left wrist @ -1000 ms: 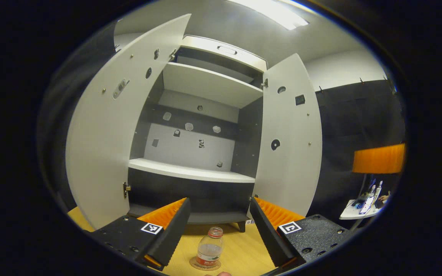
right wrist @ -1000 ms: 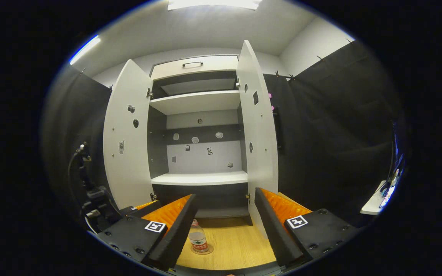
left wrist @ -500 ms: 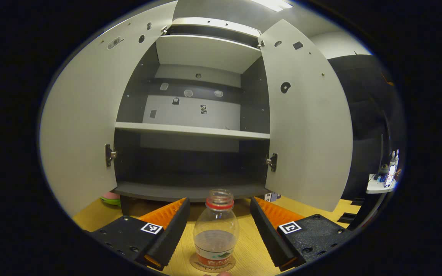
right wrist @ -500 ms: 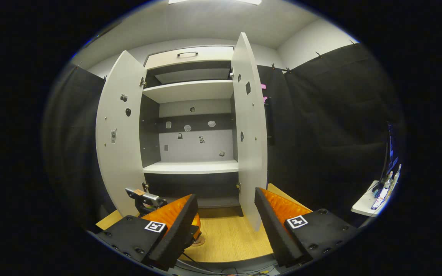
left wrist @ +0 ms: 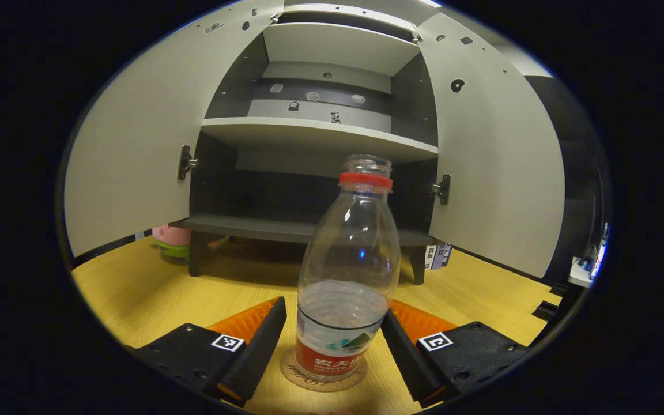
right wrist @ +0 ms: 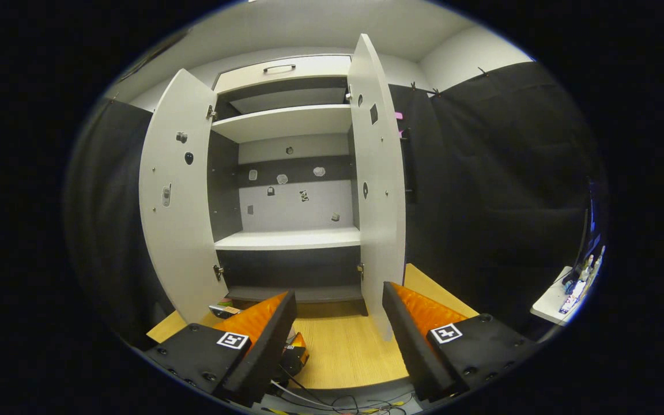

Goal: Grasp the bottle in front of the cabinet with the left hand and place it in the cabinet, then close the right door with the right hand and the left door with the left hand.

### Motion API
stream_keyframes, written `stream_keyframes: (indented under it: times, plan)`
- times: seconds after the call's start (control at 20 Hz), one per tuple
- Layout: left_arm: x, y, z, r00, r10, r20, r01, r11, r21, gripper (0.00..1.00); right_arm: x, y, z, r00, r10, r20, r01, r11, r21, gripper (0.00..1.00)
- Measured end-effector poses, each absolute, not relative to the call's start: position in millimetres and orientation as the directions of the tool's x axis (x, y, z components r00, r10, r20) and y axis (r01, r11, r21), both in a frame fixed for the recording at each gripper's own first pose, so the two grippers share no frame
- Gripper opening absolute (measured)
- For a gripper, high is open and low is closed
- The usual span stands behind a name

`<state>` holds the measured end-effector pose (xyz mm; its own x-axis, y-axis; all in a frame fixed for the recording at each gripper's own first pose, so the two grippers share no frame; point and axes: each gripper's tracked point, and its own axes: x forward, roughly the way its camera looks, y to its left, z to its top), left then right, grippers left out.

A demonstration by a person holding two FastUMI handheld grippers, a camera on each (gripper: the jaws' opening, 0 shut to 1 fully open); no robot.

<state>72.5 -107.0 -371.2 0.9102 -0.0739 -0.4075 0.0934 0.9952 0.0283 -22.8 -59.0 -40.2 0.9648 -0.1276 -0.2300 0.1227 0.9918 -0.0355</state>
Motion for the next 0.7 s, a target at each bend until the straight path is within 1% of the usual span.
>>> stream_keyframes:
  times: [0.15,0.2,0.25,0.3,0.4,0.55,0.7]
  plan:
    - [74,-109,-366,0.92,-0.064,-0.386,0.09,0.995,0.05,0.95,-18,-69,-39,0.969,-0.097,-0.228,0.093,0.995,-0.028,0.98]
    - [73,-108,-362,0.924,-0.044,-0.38,0.075,0.995,0.066,0.91,-16,-72,-38,0.971,-0.085,-0.224,0.08,0.996,-0.028,0.98]
    - [73,-107,-357,0.925,-0.036,-0.379,0.068,0.995,0.071,0.83,-15,-75,-38,0.972,-0.07,-0.222,0.066,0.997,-0.028,0.98]
    - [72,-111,-352,0.918,-0.049,-0.394,0.083,0.994,0.068,0.74,-14,-78,-38,0.974,-0.056,-0.221,0.05,0.998,-0.029,0.98]
    - [66,-118,-332,0.908,-0.062,-0.415,0.097,0.993,0.062,0.73,-10,-88,-38,0.976,-0.036,-0.213,0.028,0.999,-0.039,0.98]
    - [53,-128,-286,0.899,-0.088,-0.428,0.111,0.993,0.029,0.73,-5,-102,-40,0.98,-0.006,-0.198,0.0,1.0,-0.031,0.98]
    - [35,-135,-229,0.906,-0.111,-0.408,0.117,0.993,-0.009,0.73,0,-116,-48,0.98,0.037,-0.198,-0.038,0.999,0.001,0.98]
